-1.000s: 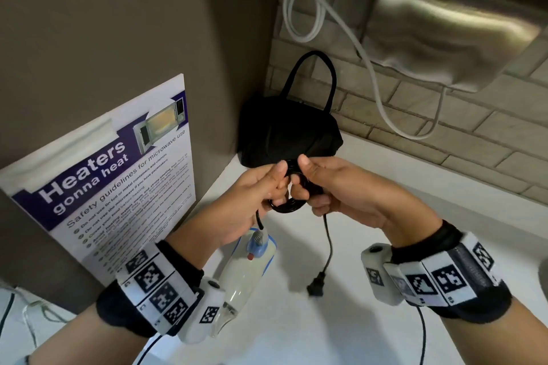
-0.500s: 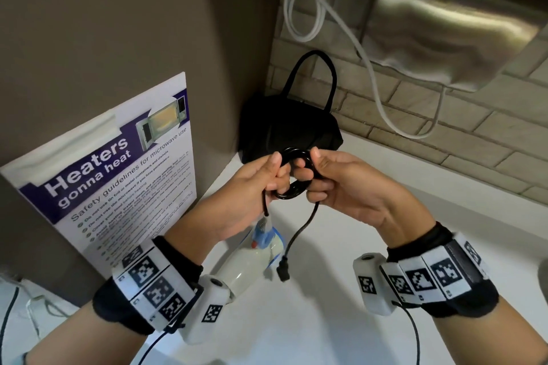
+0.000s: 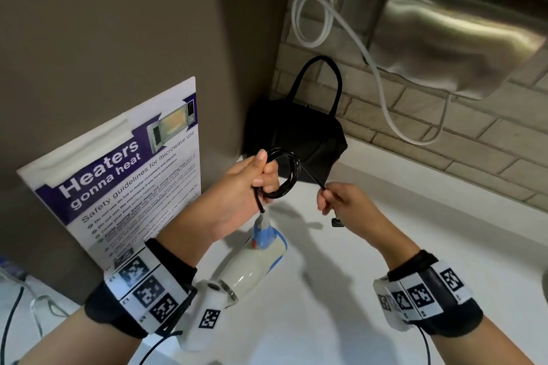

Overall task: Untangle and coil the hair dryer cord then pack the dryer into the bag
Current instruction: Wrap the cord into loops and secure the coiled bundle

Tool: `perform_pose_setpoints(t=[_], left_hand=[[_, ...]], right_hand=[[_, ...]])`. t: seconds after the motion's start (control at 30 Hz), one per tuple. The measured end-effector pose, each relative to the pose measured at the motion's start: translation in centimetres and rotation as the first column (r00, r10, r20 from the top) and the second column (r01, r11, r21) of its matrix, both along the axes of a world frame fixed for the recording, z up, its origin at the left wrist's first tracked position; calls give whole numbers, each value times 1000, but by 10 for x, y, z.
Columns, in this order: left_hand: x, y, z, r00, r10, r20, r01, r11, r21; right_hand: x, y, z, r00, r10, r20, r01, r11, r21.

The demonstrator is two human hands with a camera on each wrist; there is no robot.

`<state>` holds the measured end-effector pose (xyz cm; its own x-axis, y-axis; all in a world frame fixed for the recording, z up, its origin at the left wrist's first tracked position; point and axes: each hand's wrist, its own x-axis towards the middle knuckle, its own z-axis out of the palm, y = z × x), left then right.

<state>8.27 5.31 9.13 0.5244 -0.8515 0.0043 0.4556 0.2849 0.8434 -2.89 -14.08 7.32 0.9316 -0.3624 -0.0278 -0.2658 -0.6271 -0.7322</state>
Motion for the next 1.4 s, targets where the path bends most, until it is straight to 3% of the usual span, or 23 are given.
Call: perform_pose_setpoints(t=[0.2,0.37,0.43,0.5,0.57,0.6,0.7,0.8,1.1,1.4], left_hand=[[5,0,-2,997,10,-76,-10,1000,-4],[2,-4,-4,995,-7,-100,6,1000,-4],[0,-6,-6,995,-30,-93,29,999,-14],[-1,-8,-7,995,-47,-92,45,999,-30],[0,-8,-8,994,-51,-97,47,998,-41],[0,-8,-8,993,-49,-103,45,998,-39],[-3,-10,-8,995,-30,-97,31,1000,5],[-9,-11,-6,995,-28,-93,30,999,21],[-16,-10,-4,999,37,-4,-37,998,57],[-27,-17,-1,993,108,56,-114,987,109]], right_hand=[[-13,-36,-54,977,-161,-142,106,936,-335],[-15,-48,-72,974,-223,-41,198,922,-333],[-9,-43,-69,961,-275,-28,260,933,-250],[-3,-35,-60,937,-348,5,347,935,69],[4,-25,-46,918,-395,48,325,813,483],[7,-19,-37,914,-401,65,279,735,618],[17,-1,-12,911,-401,96,127,494,860],[23,16,7,915,-388,110,40,358,933],[21,35,23,925,-376,48,33,206,978],[18,39,25,948,-317,22,50,217,975]])
